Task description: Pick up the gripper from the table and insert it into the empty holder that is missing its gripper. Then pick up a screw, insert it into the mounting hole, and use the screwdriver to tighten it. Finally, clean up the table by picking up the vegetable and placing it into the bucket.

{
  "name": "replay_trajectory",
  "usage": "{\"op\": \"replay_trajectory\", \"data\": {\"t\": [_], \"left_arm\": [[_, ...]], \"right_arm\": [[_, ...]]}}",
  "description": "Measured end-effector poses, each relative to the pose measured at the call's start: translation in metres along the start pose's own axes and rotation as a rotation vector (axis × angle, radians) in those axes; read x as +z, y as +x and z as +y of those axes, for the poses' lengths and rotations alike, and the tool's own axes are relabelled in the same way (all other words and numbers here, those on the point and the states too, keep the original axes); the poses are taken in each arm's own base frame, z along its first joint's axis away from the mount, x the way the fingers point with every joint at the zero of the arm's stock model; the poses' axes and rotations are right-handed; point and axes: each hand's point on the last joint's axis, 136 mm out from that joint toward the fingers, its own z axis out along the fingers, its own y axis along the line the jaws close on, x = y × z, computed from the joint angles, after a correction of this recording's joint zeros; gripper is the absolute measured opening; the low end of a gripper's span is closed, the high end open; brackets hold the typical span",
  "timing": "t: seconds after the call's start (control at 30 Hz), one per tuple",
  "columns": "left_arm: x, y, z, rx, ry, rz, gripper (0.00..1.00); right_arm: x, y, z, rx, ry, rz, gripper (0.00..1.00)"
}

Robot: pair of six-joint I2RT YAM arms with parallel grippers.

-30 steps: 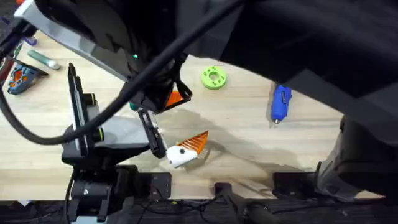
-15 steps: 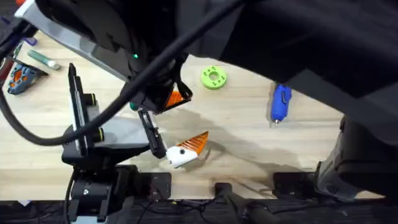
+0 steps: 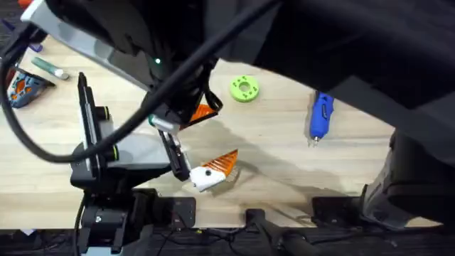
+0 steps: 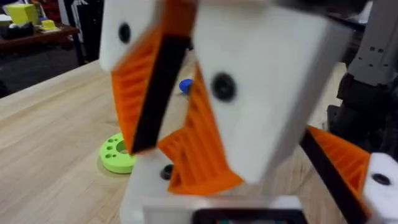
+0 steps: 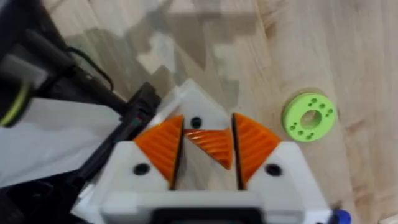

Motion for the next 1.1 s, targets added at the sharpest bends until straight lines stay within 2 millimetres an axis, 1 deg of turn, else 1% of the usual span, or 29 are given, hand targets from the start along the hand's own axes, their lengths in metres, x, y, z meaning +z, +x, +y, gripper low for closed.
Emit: {"op": "replay_trajectory", "data": {"t": [0.07,0.1,0.17,0.23,0.3,0.4,0.67,0.8,0.97,1.03,1.1], "left_arm": [[0.0,0.0,0.0,-0.001,0.0,0.0,0.986],[0.0,0.0,0.0,-0.001,0.0,0.0,0.986],[0.0,0.0,0.0,-0.002,0.0,0.0,0.986],[0.0,0.0,0.0,-0.002,0.0,0.0,0.985],[0.0,0.0,0.0,-0.001,0.0,0.0,0.985],[0.0,0.0,0.0,-0.001,0.0,0.0,0.985],[0.0,0.0,0.0,0.001,0.0,0.0,0.985],[0.0,0.0,0.0,0.001,0.0,0.0,0.985],[0.0,0.0,0.0,0.005,0.0,0.0,0.985],[0.0,0.0,0.0,0.005,0.001,0.0,0.986],[0.0,0.0,0.0,0.005,0.001,0.0,0.985]], "right_arm": [[0.0,0.001,-0.006,0.009,0.015,0.002,0.592],[-0.001,0.001,-0.008,0.014,0.02,0.002,0.65],[-0.002,0.002,-0.013,0.019,0.034,0.002,0.8],[-0.003,0.003,-0.016,0.024,0.043,0.002,0.909],[-0.004,0.003,-0.018,0.025,0.051,0.002,0.969],[-0.004,0.003,-0.019,0.025,0.056,0.002,0.988],[-0.006,0.004,-0.019,0.025,0.058,-0.001,0.99],[-0.01,0.006,-0.015,0.018,0.044,-0.002,0.992],[-0.03,-0.001,-0.004,0.034,-0.001,-0.067,0.992],[-0.042,-0.002,-0.003,0.054,-0.011,-0.098,0.992],[-0.054,-0.001,-0.007,0.082,-0.013,-0.123,0.992]]}}
